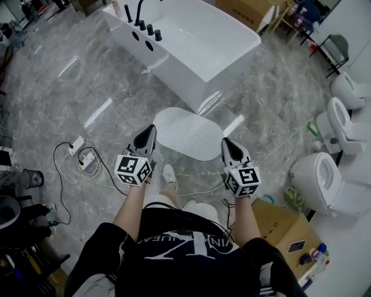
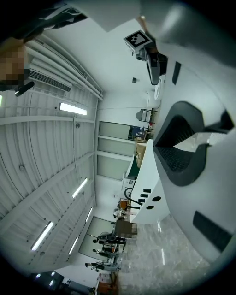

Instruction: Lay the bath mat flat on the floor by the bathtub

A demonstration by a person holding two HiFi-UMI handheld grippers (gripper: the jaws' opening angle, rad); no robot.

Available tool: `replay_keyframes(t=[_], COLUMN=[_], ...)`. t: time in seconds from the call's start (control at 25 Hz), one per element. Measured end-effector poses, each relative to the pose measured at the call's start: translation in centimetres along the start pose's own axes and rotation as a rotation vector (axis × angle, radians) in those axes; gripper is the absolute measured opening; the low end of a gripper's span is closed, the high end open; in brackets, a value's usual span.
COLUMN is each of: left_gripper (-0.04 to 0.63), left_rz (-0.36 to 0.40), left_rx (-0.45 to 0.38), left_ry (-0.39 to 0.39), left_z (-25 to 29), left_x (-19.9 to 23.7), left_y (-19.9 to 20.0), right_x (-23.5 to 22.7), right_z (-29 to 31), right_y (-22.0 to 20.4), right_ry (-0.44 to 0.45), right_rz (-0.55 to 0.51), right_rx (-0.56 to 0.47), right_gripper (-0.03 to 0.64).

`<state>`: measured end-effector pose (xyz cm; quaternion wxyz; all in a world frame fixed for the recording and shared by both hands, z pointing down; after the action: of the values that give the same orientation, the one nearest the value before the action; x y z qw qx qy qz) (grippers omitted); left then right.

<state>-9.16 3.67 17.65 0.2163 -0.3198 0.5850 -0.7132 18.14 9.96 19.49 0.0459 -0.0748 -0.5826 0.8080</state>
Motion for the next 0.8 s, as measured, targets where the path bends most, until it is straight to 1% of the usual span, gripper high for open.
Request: replay_keyframes(t=[0.12, 0.24, 0.48, 0.64, 0.8], left_gripper=[0.014, 0.014, 0.014, 0.014, 0.014], left_rz=[0.019, 0.052, 0.081, 0.099, 0.115], left_rx=[-0.019, -0.031, -0.070, -0.088, -0.116], left_ry=[-0.009, 0.003, -0.008, -0.013, 0.001], left_z=[-1.2, -2.3, -4.8, -6.7, -8.4], left_x=[-1.8, -3.3, -6.3, -7.5, -8.1], left_y=[0.9, 1.7, 3.2, 3.9, 5.0], right_x=[-0.4, -0.6, -0.4, -0.1, 0.6], right_z=[-2.1, -4.1, -8.0, -9.9, -11.4], right_y=[0.5, 0.7, 0.9, 1.4, 1.8], right_ry=[-0.011, -0.017, -0.022, -0.031, -0.024], right_rz=[-0.001, -0.010, -0.030, -0.024, -0.021], right_rx=[-0.018, -0.028, -0.053, -0.085, -0.108], right_gripper=[0.026, 0.026, 0.026, 0.026, 0.026])
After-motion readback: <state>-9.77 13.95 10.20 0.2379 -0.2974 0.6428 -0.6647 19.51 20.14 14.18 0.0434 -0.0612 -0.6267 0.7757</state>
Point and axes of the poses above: the fingertips, and each gripper's own axes: z forward along the fingers, x to its left, y out of its top, the point moved 3 cm from there along -z, backward along the fingers, and after that the axes turned 11 degrees about -y, right-handed, at the moved point
